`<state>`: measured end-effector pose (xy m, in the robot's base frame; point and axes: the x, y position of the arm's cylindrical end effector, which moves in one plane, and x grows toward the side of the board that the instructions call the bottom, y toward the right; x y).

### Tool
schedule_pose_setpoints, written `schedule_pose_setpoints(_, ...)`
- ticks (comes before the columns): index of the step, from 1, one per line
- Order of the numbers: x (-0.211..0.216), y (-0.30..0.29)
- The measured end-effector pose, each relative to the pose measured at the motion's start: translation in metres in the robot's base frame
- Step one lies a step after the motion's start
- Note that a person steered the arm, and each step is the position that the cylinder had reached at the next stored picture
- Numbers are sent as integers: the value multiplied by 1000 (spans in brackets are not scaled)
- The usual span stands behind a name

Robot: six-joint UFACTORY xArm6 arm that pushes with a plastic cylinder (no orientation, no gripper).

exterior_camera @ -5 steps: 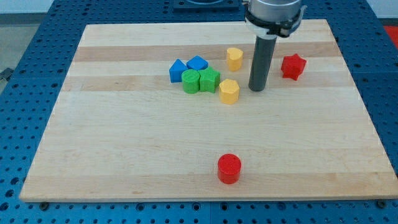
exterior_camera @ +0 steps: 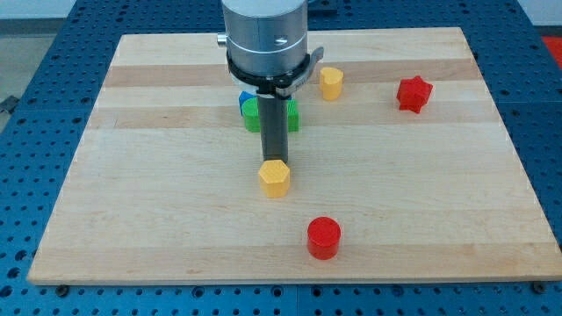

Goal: Move the yellow hexagon to the left side of the red circle

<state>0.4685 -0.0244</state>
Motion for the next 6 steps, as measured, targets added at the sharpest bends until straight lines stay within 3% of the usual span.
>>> schedule_pose_setpoints(2, 56, 0)
schedule_pose_setpoints(5, 30, -28)
schedule_pose_setpoints(6, 63, -28)
